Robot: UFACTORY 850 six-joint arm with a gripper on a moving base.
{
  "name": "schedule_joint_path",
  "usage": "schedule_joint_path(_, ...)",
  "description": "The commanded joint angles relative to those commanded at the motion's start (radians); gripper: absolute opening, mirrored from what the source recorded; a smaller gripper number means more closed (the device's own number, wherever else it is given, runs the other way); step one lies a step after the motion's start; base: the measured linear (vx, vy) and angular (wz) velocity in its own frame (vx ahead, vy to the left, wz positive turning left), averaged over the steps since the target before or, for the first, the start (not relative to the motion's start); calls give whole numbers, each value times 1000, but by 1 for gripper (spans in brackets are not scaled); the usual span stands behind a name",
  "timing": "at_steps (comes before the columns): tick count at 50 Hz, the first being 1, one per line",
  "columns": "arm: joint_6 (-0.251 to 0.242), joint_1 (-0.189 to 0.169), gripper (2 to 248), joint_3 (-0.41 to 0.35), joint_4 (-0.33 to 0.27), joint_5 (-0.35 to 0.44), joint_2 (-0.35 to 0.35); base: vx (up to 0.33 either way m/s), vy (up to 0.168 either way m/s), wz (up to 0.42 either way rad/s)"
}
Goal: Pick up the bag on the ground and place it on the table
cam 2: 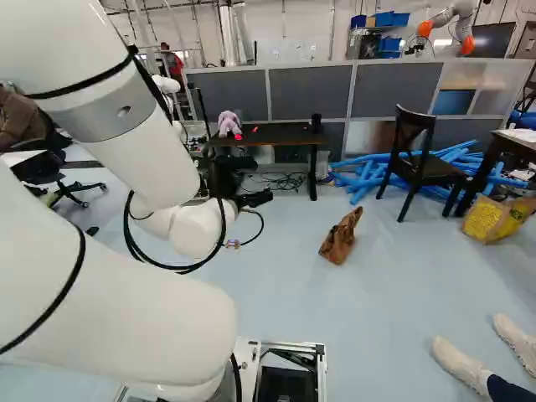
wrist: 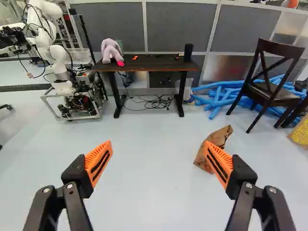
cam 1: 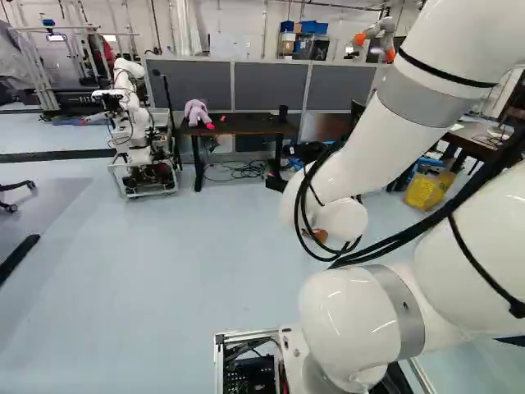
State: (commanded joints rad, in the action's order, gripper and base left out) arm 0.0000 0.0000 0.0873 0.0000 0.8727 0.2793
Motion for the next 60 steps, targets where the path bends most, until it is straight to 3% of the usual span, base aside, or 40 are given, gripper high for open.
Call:
schedule_joint_path(32, 0, 0, 247, 0, 0, 0, 0, 82, -137, -166)
schedule_joint_path(60, 0, 0, 247, 0, 0, 0, 0, 115, -179, -155)
